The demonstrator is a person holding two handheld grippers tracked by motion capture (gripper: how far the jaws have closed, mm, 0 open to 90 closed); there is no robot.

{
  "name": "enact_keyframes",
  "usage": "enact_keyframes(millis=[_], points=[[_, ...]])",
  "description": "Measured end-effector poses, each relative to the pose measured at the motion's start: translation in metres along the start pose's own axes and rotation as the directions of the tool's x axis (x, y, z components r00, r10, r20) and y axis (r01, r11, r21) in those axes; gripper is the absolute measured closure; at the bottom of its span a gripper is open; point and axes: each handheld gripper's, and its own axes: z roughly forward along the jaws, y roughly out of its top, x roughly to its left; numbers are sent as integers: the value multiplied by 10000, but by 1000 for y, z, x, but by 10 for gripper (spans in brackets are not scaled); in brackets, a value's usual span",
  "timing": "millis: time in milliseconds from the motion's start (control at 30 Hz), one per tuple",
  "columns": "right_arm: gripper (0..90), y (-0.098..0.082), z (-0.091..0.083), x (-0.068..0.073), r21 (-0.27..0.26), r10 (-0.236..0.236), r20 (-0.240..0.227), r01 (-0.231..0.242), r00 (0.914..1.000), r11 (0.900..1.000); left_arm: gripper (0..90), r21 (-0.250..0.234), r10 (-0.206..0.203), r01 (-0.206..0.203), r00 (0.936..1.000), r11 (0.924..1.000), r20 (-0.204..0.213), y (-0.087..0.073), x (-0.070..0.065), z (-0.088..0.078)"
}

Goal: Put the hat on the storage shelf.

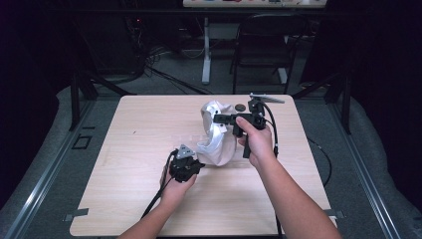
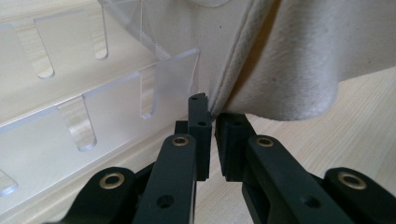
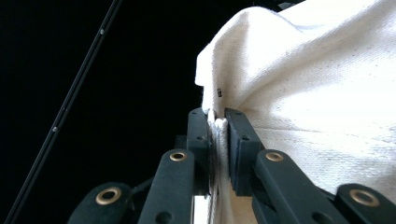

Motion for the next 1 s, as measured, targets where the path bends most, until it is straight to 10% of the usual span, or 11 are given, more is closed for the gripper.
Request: enact_keyframes(millis=[167, 400, 633, 1000], points=[[817, 0, 1, 0, -30, 13, 18, -13, 10000, 10000, 738, -295, 107, -106, 9999, 9995, 35, -2, -3, -4], [817, 4, 1, -2, -108, 51, 114, -50, 9999, 9999, 640, -978, 1250, -1272, 9918, 9870, -282, 1, -14, -17], [817, 5, 1, -3, -166, 41, 233, -38, 9997, 9999, 849, -1047, 1225, -1269, 9913, 9864, -473, 2, -8, -18], [816, 5, 4, -2, -79, 8, 318, -6, 9995, 10000, 849, -944, 988, -1013, 9946, 9904, -307, 3, -5, -18]])
